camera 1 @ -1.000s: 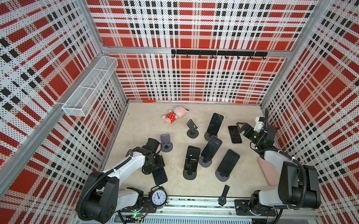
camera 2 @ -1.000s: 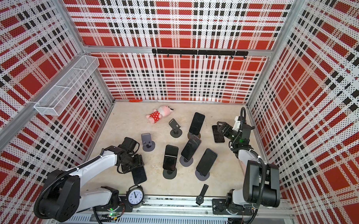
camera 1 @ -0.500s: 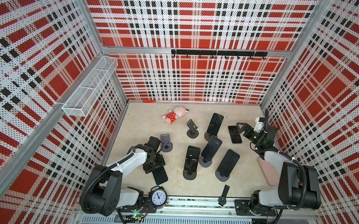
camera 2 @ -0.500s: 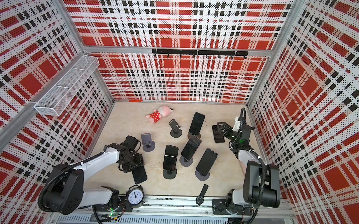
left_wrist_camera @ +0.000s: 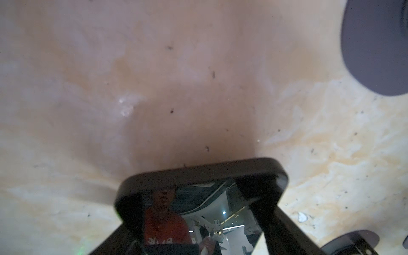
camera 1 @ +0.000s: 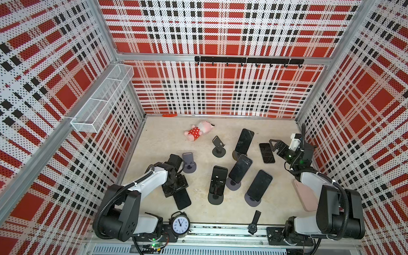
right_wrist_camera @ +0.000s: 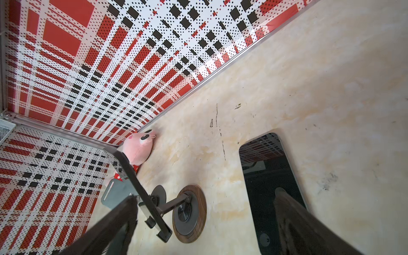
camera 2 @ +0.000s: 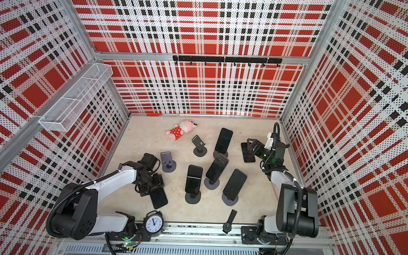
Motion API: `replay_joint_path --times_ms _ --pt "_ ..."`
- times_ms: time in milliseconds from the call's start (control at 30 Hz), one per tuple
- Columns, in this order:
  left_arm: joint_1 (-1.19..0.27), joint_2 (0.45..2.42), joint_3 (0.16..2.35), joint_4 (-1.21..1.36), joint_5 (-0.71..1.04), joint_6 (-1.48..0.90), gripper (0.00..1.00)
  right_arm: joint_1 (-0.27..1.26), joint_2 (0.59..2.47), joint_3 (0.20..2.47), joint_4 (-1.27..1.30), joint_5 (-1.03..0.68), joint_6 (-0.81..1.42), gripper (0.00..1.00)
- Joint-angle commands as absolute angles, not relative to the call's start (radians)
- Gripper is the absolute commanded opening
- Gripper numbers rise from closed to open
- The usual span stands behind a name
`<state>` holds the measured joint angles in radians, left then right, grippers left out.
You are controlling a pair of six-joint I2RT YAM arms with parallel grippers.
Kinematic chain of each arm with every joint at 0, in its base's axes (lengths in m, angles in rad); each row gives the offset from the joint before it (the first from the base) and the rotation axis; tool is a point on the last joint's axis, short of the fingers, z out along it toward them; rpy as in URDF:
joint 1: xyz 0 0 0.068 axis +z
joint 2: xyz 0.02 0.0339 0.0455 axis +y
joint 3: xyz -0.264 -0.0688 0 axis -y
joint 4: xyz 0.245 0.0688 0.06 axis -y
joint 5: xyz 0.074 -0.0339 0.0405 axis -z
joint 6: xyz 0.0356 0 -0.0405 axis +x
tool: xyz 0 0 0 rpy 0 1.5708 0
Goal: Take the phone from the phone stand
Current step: 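Open the left gripper and raise it away from the phone on the table, then raise the left gripper while the right gripper reaches toward the farthest middle phone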
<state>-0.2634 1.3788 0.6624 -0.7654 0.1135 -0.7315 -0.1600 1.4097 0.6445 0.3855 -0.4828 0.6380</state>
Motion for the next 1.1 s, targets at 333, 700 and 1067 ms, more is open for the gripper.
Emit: replay_joint_path --times_ms 333,700,1067 --pt "-0.209 1.463 0.623 -0.619 0.166 -0.692 0.82 -0.166 1.370 0.647 0.353 -0.456 0.610 1.00" --pt "-0.160 1.237 0.710 -0.646 0.089 -0.760 0.86 -0.157 1.334 0.676 0.267 -0.383 0.609 1.00" --pt "-0.151 1.013 0.755 -0.559 -0.198 -0.822 0.92 -0.304 1.209 0.671 0.160 -0.343 0.907 1.00"
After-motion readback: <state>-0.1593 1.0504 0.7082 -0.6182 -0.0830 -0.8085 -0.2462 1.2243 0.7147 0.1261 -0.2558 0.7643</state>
